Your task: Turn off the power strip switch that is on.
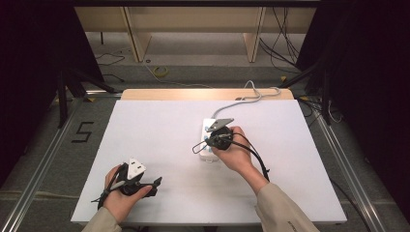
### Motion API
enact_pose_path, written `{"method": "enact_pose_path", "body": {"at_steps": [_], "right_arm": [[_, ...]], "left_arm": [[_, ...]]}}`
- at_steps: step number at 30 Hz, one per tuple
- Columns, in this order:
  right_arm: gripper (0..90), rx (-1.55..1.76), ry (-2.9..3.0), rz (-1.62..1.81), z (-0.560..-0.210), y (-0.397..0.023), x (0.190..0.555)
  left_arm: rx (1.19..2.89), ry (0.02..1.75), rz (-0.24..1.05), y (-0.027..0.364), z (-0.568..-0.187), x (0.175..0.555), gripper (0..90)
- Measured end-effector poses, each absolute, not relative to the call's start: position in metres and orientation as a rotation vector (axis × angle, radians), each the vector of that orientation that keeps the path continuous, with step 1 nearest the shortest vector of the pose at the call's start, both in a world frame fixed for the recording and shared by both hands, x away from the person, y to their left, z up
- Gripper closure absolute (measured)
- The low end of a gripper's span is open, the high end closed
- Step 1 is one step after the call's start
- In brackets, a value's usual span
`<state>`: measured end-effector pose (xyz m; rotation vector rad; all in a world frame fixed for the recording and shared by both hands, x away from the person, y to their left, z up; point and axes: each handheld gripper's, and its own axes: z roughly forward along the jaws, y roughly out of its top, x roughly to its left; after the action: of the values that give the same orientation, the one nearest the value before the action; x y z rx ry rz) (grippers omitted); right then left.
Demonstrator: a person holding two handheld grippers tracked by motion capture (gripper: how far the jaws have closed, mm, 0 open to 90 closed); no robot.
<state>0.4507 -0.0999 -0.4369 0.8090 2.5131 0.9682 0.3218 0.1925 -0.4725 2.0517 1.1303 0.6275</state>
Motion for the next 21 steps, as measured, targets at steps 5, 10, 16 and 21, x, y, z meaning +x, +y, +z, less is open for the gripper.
{"method": "enact_pose_path", "body": {"at_steps": [5, 10, 16, 21], "right_arm": [[90.0, 0.808, 2.522, 0.961, -0.4381, -0.0981, 0.4516], [90.0, 0.816, 2.522, 0.967, -0.4392, -0.0956, 0.4528], [90.0, 0.825, 2.527, 0.962, -0.4420, -0.0935, 0.4541], [90.0, 0.823, 2.536, 0.951, -0.4436, -0.0927, 0.4550]], "left_arm": [[2.051, 1.129, 0.628, 0.1923, -0.4723, 0.3217, 15.4], [2.051, 1.129, 0.627, 0.1923, -0.4723, 0.3217, 15.4], [2.051, 1.129, 0.628, 0.1923, -0.4721, 0.3216, 15.4], [2.051, 1.129, 0.629, 0.1926, -0.4719, 0.3216, 15.4]]}}
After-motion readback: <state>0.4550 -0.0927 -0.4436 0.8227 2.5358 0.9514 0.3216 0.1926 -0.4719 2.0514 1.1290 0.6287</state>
